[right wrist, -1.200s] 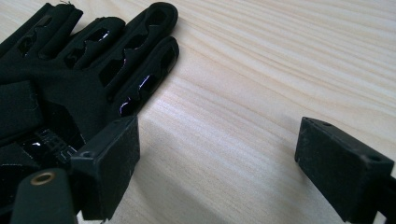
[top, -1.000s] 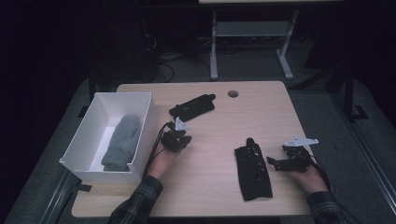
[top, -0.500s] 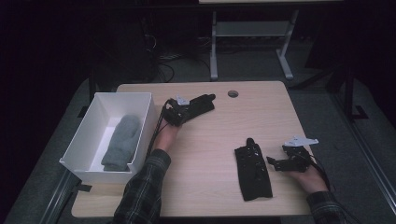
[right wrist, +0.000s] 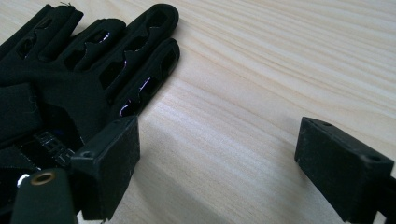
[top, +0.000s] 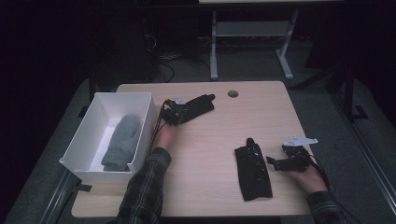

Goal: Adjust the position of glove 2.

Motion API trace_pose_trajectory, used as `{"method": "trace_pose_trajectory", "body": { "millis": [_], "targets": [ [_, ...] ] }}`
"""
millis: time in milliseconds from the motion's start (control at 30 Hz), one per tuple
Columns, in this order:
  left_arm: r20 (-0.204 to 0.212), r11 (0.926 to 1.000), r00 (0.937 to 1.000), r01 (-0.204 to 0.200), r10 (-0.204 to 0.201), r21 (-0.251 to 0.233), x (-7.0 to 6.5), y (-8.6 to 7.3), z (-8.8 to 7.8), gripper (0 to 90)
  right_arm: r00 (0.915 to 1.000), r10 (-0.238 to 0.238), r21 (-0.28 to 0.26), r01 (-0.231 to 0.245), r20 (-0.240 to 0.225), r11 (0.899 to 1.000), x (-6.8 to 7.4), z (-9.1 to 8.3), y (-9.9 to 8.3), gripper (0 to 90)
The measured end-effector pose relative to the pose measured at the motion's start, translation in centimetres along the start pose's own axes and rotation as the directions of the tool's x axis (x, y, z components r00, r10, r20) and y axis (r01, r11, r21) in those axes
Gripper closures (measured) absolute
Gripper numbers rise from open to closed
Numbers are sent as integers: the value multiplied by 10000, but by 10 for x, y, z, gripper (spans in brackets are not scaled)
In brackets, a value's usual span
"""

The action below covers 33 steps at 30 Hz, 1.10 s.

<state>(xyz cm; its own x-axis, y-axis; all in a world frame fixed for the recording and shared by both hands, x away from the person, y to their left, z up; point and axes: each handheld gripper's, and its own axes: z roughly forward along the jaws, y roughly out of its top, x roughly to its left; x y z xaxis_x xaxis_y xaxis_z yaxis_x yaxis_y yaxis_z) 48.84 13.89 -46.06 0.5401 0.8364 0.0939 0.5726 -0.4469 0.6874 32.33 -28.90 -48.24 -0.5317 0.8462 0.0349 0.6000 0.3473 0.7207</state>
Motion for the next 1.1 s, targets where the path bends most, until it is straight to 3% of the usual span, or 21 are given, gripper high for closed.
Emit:
{"method": "trace_pose_trajectory", "body": {
  "millis": [300, 500, 667, 767, 1000, 1100],
  "targets": [
    [534, 9998, 9985, 116, -126, 179, -16, -14, -19, 898, 10000, -19, 28, 19, -13, 10000, 0, 0, 0, 140],
    [1086, 9997, 9939, 147, -169, 217, -27, -26, -33, 898, 10000, -10, 36, 10, -14, 10000, 0, 0, 0, 140],
    [1764, 9988, 9836, 324, -383, 362, -38, -36, -45, 898, 10000, -23, 41, 23, -32, 10000, 0, 0, 0, 140],
    [2145, 9989, 9763, 193, -282, 436, -45, -41, -51, 898, 10000, -31, 38, 31, -35, 10000, 1, 0, 0, 140],
    [2854, 9980, 9574, -545, 427, 335, -68, -52, -66, 898, 10000, -34, 38, 34, -40, 10000, 1, 0, 0, 140],
    [2902, 9963, 9545, -804, 681, 308, -71, -52, -69, 898, 10000, -37, 37, 37, -40, 10000, 1, 0, 0, 140]
  ]
}}
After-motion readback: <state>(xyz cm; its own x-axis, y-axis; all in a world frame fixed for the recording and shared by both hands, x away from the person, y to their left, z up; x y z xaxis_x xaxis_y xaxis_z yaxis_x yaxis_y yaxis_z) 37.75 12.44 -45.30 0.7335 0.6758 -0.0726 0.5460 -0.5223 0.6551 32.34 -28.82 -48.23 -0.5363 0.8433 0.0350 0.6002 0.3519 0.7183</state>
